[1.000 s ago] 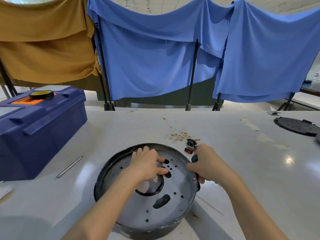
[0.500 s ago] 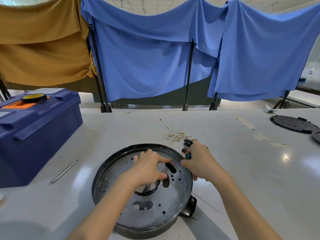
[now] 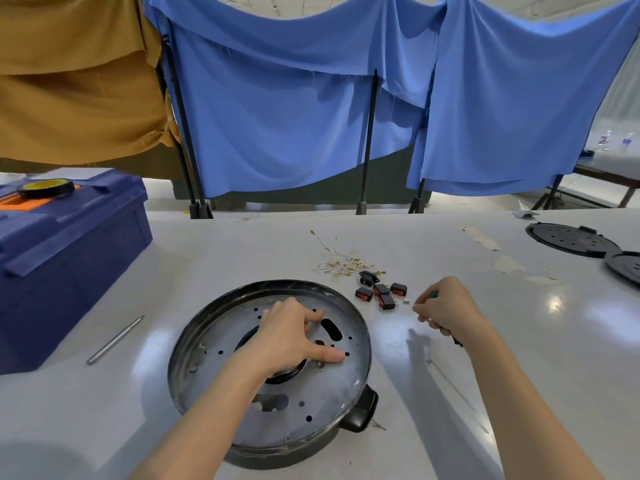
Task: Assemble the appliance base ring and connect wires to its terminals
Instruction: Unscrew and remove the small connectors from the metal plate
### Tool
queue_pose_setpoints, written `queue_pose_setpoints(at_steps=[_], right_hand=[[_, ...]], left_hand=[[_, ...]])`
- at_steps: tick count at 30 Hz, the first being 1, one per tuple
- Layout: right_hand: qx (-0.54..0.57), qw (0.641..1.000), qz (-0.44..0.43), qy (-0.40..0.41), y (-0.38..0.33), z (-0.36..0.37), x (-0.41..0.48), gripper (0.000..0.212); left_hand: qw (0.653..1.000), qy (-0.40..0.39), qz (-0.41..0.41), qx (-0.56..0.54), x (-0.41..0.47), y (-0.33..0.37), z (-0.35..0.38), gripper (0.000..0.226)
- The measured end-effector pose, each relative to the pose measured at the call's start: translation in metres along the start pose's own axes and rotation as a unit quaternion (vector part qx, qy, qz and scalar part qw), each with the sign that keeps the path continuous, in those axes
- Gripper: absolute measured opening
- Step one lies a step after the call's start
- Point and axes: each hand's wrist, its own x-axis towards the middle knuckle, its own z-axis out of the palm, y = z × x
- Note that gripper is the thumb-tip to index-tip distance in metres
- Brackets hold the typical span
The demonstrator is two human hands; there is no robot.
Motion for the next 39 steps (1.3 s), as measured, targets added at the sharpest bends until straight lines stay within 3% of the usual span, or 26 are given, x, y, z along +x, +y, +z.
queue_pose_setpoints(at_steps=[12, 18, 20, 25, 29, 39], right_hand=[[-0.111, 0.992, 0.044, 0.037, 0.017, 0.027, 0.026, 0.019], [0.022, 0.999, -0.023, -0.003, -0.002, 0.014, 0.002, 0.017], [0.070, 0.994, -0.077, -0.031, -0.019, 0.010, -0.015, 0.014], [0.145, 0.959, -0.190, -0.151, -0.057, 0.008, -0.055, 0.007], [0.169, 0.945, -0.218, -0.174, -0.068, 0.020, -0.066, 0.007], [0.212, 0.943, -0.205, -0.152, -0.062, 0.032, -0.061, 0.013]], left_hand=[[1.000, 0.013, -0.010, -0.006, -0.001, -0.002, 0.001, 0.093], [1.000, 0.018, -0.008, -0.015, -0.001, 0.000, -0.001, 0.091], [0.999, 0.024, 0.002, -0.030, -0.002, 0.002, -0.001, 0.080], [0.979, 0.087, 0.043, -0.180, -0.005, 0.012, -0.003, 0.026], [0.951, 0.094, 0.090, -0.281, -0.010, 0.022, -0.010, 0.021], [0.929, 0.124, 0.068, -0.343, -0.008, 0.023, -0.010, 0.004]])
